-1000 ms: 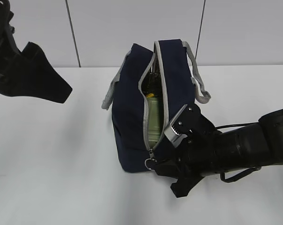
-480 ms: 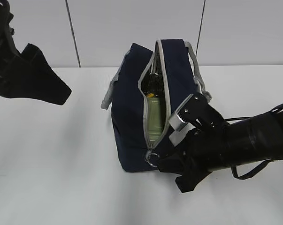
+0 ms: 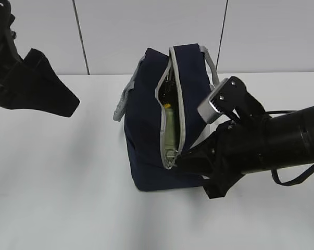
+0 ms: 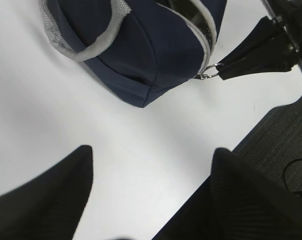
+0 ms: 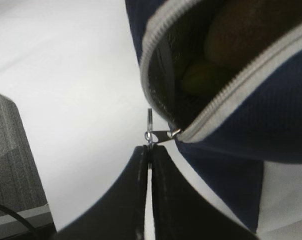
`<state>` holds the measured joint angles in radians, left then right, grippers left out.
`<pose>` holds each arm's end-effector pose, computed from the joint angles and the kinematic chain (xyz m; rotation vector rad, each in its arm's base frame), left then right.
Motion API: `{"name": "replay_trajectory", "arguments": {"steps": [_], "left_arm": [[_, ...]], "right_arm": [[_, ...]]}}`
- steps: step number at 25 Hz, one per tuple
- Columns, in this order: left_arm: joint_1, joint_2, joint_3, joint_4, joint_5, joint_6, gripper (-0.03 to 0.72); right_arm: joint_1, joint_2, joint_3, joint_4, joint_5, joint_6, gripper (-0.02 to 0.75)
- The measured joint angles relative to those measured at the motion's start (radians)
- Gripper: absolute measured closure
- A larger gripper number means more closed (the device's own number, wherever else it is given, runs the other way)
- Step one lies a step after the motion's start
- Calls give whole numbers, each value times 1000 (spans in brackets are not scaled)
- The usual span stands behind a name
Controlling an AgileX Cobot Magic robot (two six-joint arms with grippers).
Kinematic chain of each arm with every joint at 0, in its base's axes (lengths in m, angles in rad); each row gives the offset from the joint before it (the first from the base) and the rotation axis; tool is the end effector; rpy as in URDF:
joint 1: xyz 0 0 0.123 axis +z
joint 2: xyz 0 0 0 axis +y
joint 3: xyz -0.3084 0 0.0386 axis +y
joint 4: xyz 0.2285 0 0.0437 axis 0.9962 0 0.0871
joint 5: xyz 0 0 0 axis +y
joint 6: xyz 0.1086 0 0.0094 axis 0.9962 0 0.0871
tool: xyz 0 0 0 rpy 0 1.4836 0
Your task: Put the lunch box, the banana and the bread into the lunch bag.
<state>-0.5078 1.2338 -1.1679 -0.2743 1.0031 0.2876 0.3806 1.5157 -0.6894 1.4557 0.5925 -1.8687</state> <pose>0.1851 -0.1315 0.3681 0.8972 2.3922 -0.4375 0.2287 0.1567 0.2286 -1.1637 1.9958 0.6689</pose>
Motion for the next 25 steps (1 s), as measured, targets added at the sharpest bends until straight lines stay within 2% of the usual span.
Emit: {"name": "replay_trajectory", "arguments": {"steps": [25], "left_arm": [[0, 0, 0, -4, -37, 1, 193]], "right_arm": [[0, -35, -237, -32, -27, 19, 754]]}}
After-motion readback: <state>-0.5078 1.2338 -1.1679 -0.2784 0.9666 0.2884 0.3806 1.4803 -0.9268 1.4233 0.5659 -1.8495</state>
